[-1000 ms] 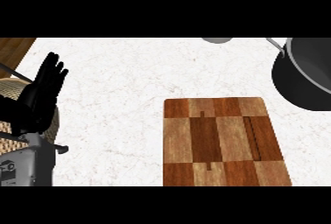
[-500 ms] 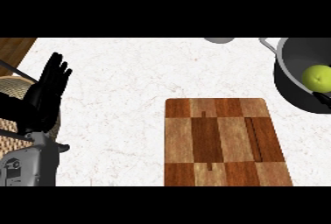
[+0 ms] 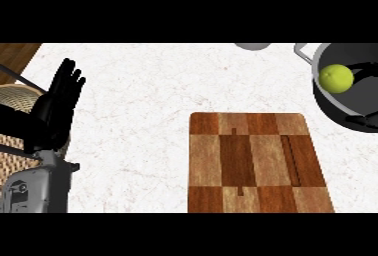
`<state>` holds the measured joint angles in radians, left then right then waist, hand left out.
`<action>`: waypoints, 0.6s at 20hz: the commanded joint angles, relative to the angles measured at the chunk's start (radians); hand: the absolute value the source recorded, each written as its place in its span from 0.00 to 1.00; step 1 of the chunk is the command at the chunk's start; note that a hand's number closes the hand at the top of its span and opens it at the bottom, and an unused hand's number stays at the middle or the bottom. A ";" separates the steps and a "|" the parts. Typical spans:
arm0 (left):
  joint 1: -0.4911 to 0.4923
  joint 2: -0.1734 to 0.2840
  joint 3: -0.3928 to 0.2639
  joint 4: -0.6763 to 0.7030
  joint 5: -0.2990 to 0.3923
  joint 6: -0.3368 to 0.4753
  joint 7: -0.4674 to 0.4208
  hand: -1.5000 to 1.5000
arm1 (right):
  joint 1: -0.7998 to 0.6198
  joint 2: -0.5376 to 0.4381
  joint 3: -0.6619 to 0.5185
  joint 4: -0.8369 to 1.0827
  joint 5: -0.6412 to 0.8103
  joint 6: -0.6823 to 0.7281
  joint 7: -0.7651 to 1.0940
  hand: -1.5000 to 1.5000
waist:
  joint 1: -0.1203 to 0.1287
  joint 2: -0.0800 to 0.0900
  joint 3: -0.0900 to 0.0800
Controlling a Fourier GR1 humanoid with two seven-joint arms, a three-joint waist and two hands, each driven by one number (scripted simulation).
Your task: Pick the pear from the cutting board and place it in the pot
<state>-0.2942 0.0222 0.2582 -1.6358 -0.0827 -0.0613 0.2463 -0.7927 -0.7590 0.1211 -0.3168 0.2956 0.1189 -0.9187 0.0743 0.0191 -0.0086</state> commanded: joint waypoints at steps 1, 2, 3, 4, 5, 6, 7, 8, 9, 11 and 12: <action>-0.026 0.001 -0.001 0.017 -0.002 0.010 0.007 0.50 | -0.040 0.067 -0.014 0.071 -0.030 0.152 -0.039 0.00 | -0.003 0.010 0.014; 0.004 -0.005 -0.007 -0.004 -0.005 0.008 -0.004 0.50 | -0.021 0.085 -0.034 0.073 -0.055 0.164 -0.071 0.00 | 0.002 0.009 0.015; -0.025 0.012 0.008 0.013 0.000 0.009 0.018 0.50 | -0.039 0.060 -0.068 0.075 -0.097 0.240 -0.078 0.00 | -0.007 0.010 0.016; -0.007 -0.004 -0.014 -0.007 -0.007 0.006 0.002 0.50 | -0.036 0.073 -0.083 0.083 -0.117 0.256 -0.078 0.00 | -0.006 0.007 0.016; 0.003 0.005 -0.003 -0.001 0.009 -0.009 0.003 0.50 | -0.041 0.055 -0.110 0.095 -0.145 0.288 -0.078 0.00 | -0.001 0.011 0.016; 0.007 0.012 0.013 -0.014 0.015 -0.002 0.009 0.50 | -0.036 0.050 -0.135 0.108 -0.174 0.322 -0.070 0.00 | -0.005 0.007 0.016; -0.002 0.010 0.000 0.000 0.001 0.001 0.011 0.50 | -0.064 0.044 -0.148 0.114 -0.189 0.346 -0.045 0.00 | -0.006 0.010 0.016; 0.000 0.041 0.023 -0.007 0.029 -0.028 0.012 0.50 | -0.067 0.031 -0.169 0.127 -0.210 0.369 -0.031 0.00 | -0.001 0.009 0.016; -0.018 0.003 -0.007 -0.023 0.007 0.008 0.038 0.50 | -0.078 0.001 -0.173 0.135 -0.215 0.413 -0.019 0.00 | -0.007 0.008 0.016; -0.014 0.013 -0.002 -0.036 0.003 0.010 0.033 0.50 | -0.055 -0.014 -0.202 0.153 -0.252 0.475 -0.017 0.00 | -0.012 0.007 0.017; -0.010 0.021 0.015 -0.007 0.017 0.000 0.022 0.50 | -0.085 -0.025 -0.205 0.155 -0.254 0.494 0.017 0.00 | -0.006 0.011 0.016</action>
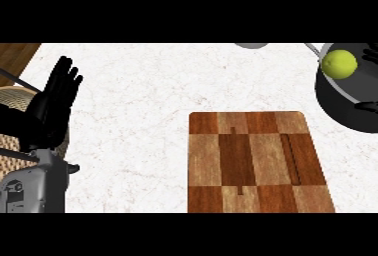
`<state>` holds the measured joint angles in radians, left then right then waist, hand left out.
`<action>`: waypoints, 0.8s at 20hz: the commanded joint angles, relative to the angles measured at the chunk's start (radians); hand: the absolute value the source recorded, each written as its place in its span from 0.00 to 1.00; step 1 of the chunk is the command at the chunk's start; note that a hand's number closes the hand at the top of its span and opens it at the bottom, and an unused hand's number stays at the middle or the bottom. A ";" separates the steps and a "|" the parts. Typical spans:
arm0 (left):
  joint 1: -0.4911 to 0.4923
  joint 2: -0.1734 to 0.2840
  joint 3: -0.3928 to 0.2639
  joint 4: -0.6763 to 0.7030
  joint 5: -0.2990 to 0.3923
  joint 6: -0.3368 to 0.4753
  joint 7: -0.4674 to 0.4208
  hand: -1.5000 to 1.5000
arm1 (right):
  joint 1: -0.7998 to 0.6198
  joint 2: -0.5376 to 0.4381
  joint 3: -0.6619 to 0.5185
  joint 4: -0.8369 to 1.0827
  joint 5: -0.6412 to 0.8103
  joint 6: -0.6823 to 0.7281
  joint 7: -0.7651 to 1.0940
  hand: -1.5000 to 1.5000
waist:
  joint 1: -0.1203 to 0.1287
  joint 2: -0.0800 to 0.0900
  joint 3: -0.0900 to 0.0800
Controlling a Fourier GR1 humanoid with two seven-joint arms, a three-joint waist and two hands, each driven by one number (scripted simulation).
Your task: Pick the pear from the cutting board and place it in the pot
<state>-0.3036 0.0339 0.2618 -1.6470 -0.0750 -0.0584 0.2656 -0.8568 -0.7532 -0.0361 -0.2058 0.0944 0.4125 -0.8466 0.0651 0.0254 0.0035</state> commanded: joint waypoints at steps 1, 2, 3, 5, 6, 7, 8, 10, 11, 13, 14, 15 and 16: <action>-0.005 0.024 0.026 0.015 0.016 -0.008 -0.010 0.50 | -0.012 -0.058 -0.051 0.047 -0.056 0.219 -0.056 0.00 | 0.001 0.008 0.004; 0.004 0.015 0.018 -0.002 0.027 -0.016 -0.006 0.50 | 0.010 -0.066 -0.067 0.053 -0.069 0.191 -0.072 0.00 | 0.008 0.011 0.006; 0.003 0.012 0.023 0.014 0.020 -0.004 -0.020 0.50 | -0.002 -0.091 -0.062 0.047 -0.068 0.245 -0.052 0.00 | 0.003 0.012 0.005; 0.016 -0.014 -0.022 -0.018 -0.010 0.005 -0.006 0.50 | -0.009 -0.104 -0.082 0.053 -0.089 0.254 -0.018 0.00 | 0.015 0.013 0.008; 0.031 0.010 0.015 -0.011 0.029 -0.020 -0.006 0.50 | -0.003 -0.109 -0.084 0.049 -0.094 0.281 -0.015 0.00 | 0.019 0.011 0.007; 0.016 -0.003 -0.007 -0.017 0.003 0.001 0.003 0.50 | 0.001 -0.135 -0.083 0.048 -0.094 0.308 -0.004 0.00 | 0.007 0.010 0.007; 0.010 -0.015 -0.019 -0.008 0.001 0.001 -0.010 0.50 | -0.022 -0.156 -0.080 0.036 -0.091 0.308 0.023 0.00 | 0.014 0.018 0.009; 0.010 -0.015 -0.013 -0.024 0.005 0.007 0.002 0.50 | -0.004 -0.172 -0.093 0.036 -0.107 0.336 0.027 0.00 | 0.012 0.014 0.010; -0.005 -0.009 -0.014 -0.008 -0.009 0.014 -0.007 0.50 | -0.002 -0.170 -0.095 0.028 -0.110 0.334 0.029 0.00 | 0.008 0.020 0.011; 0.025 -0.012 -0.002 -0.008 0.007 0.008 -0.011 0.50 | 0.025 -0.194 -0.087 0.018 -0.106 0.369 0.029 0.00 | 0.007 0.015 0.010; 0.021 0.004 -0.001 -0.024 0.013 -0.007 -0.019 0.50 | 0.002 -0.186 -0.092 0.011 -0.112 0.351 0.053 0.00 | 0.025 0.016 0.010; 0.005 0.006 0.006 -0.018 0.017 -0.001 -0.003 0.50 | 0.035 -0.199 -0.098 0.008 -0.120 0.369 0.030 0.00 | 0.006 0.018 0.013; 0.016 0.009 0.011 -0.025 0.014 0.003 0.002 0.50 | 0.048 -0.202 -0.091 -0.002 -0.115 0.377 0.028 0.00 | 0.009 0.016 0.013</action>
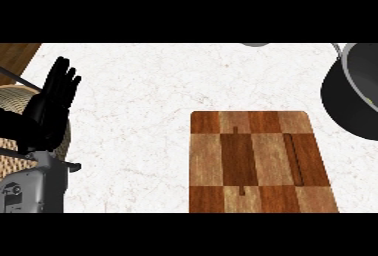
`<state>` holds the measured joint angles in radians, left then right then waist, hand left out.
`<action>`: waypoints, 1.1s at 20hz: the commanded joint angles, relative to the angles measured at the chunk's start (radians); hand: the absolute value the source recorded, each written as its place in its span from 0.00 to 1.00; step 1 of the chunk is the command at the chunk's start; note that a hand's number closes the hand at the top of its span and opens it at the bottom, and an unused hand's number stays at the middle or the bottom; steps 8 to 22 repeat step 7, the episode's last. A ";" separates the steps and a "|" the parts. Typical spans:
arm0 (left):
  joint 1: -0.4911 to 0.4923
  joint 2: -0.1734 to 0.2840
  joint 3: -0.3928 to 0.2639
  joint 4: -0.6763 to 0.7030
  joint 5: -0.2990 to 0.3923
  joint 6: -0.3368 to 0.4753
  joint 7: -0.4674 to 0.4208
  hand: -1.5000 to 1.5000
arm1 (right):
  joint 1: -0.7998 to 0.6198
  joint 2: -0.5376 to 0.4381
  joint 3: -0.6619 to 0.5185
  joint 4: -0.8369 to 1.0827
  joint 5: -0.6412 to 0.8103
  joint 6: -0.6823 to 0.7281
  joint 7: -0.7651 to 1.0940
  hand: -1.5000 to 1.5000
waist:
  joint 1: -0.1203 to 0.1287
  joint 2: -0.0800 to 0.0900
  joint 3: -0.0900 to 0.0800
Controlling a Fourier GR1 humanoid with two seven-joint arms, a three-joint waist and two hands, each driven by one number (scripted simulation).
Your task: Pick the pear from the cutting board and place it in the pot
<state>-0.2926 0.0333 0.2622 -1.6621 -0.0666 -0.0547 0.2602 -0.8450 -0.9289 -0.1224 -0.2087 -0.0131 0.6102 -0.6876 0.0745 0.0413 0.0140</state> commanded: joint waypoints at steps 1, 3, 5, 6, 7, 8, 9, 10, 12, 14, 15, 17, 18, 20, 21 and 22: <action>0.004 -0.005 -0.011 -0.001 -0.003 -0.002 -0.001 0.50 | 0.009 -0.044 -0.009 -0.007 -0.013 0.175 -0.104 0.00 | 0.003 0.004 0.002; 0.010 0.008 -0.003 -0.003 0.022 -0.030 -0.004 0.50 | 0.034 -0.009 -0.009 -0.016 -0.016 0.139 -0.117 0.00 | 0.014 0.007 0.003; -0.009 -0.010 -0.012 0.006 0.000 0.003 -0.005 0.50 | 0.031 -0.048 -0.010 -0.024 -0.022 0.191 -0.096 0.00 | -0.007 0.005 0.002; -0.003 -0.004 -0.009 -0.005 0.007 -0.006 0.005 0.50 | 0.038 -0.044 -0.011 -0.028 -0.024 0.180 -0.092 0.00 | 0.005 0.007 0.005; -0.002 0.004 -0.008 -0.007 0.012 -0.015 0.006 0.50 | 0.041 -0.049 -0.009 -0.027 -0.024 0.185 -0.080 0.00 | 0.008 0.005 0.004; -0.002 0.004 -0.008 -0.007 0.012 -0.015 0.006 0.50 | 0.041 -0.049 -0.009 -0.027 -0.024 0.185 -0.080 0.00 | 0.008 0.005 0.004; -0.002 0.004 -0.008 -0.007 0.012 -0.015 0.006 0.50 | 0.041 -0.049 -0.009 -0.027 -0.024 0.185 -0.080 0.00 | 0.008 0.005 0.004; -0.002 0.004 -0.008 -0.007 0.012 -0.015 0.006 0.50 | 0.041 -0.049 -0.009 -0.027 -0.024 0.185 -0.080 0.00 | 0.008 0.005 0.004; -0.002 0.004 -0.008 -0.007 0.012 -0.015 0.006 0.50 | 0.041 -0.049 -0.009 -0.027 -0.024 0.185 -0.080 0.00 | 0.008 0.005 0.004; -0.002 0.004 -0.008 -0.007 0.012 -0.015 0.006 0.50 | 0.041 -0.049 -0.009 -0.027 -0.024 0.185 -0.080 0.00 | 0.008 0.005 0.004; -0.002 0.004 -0.008 -0.007 0.012 -0.015 0.006 0.50 | 0.041 -0.049 -0.009 -0.027 -0.024 0.185 -0.080 0.00 | 0.008 0.005 0.004; -0.002 0.004 -0.008 -0.007 0.012 -0.015 0.006 0.50 | 0.041 -0.049 -0.009 -0.027 -0.024 0.185 -0.080 0.00 | 0.008 0.005 0.004; -0.002 0.004 -0.008 -0.007 0.012 -0.015 0.006 0.50 | 0.041 -0.049 -0.009 -0.027 -0.024 0.185 -0.080 0.00 | 0.008 0.005 0.004; -0.002 0.004 -0.008 -0.007 0.012 -0.015 0.006 0.50 | 0.041 -0.049 -0.009 -0.027 -0.024 0.185 -0.080 0.00 | 0.008 0.005 0.004; -0.002 0.004 -0.008 -0.007 0.012 -0.015 0.006 0.50 | 0.041 -0.049 -0.009 -0.027 -0.024 0.185 -0.080 0.00 | 0.008 0.005 0.004; -0.002 0.004 -0.008 -0.007 0.012 -0.015 0.006 0.50 | 0.041 -0.049 -0.009 -0.027 -0.024 0.185 -0.080 0.00 | 0.008 0.005 0.004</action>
